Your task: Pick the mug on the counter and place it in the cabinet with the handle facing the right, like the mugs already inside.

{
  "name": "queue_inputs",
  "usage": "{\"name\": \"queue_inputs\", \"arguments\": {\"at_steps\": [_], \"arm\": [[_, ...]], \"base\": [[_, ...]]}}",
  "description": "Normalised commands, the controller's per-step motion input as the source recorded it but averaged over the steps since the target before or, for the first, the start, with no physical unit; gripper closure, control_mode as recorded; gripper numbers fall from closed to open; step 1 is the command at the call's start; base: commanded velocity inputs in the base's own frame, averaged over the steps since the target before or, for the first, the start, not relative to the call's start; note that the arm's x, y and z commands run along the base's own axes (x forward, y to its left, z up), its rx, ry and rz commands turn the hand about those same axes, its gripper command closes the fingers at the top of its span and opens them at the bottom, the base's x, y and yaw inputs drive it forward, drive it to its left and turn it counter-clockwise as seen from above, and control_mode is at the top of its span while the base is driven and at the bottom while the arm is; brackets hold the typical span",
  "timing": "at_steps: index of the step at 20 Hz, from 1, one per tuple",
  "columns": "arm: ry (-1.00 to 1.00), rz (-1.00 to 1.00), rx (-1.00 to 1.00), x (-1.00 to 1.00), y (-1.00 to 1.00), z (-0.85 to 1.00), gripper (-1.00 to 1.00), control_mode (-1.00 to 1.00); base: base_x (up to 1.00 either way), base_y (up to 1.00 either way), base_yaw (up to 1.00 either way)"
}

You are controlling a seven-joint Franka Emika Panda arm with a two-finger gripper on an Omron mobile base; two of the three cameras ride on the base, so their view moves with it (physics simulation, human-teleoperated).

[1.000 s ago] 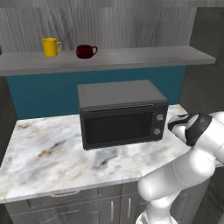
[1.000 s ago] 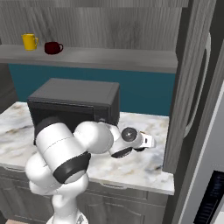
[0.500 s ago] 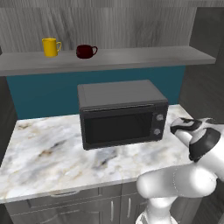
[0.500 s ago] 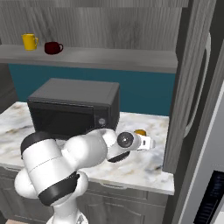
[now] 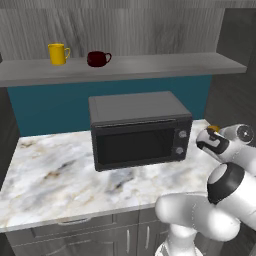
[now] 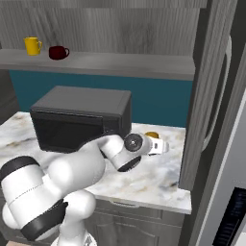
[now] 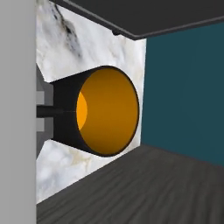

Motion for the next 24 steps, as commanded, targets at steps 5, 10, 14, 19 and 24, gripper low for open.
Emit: {"name": "queue_inputs", "arguments": {"at_steps": [5,10,14,19,24], "arm": [[-0.01,0.03,0.05,-0.18,0.20,0.57,1.00,-1.00],[-0.08,0.11,0.12,-0.27,0.24,0.49,1.00,-1.00],[-0.05,0.15,0.05,-0.22,0.33,0.52,1.00,-1.00],[0.00,0.12,0.00,-0.15,0.58,0.41,1.00,-1.00],[0.00,0.09,0.00,-0.26,0.68,0.29,1.00,-1.00]], "base": [[0.00,0.00,0.00],[0.00,0.00,0.00],[0.00,0.00,0.00],[0.00,0.00,0.00],[0.00,0.00,0.00]]}}
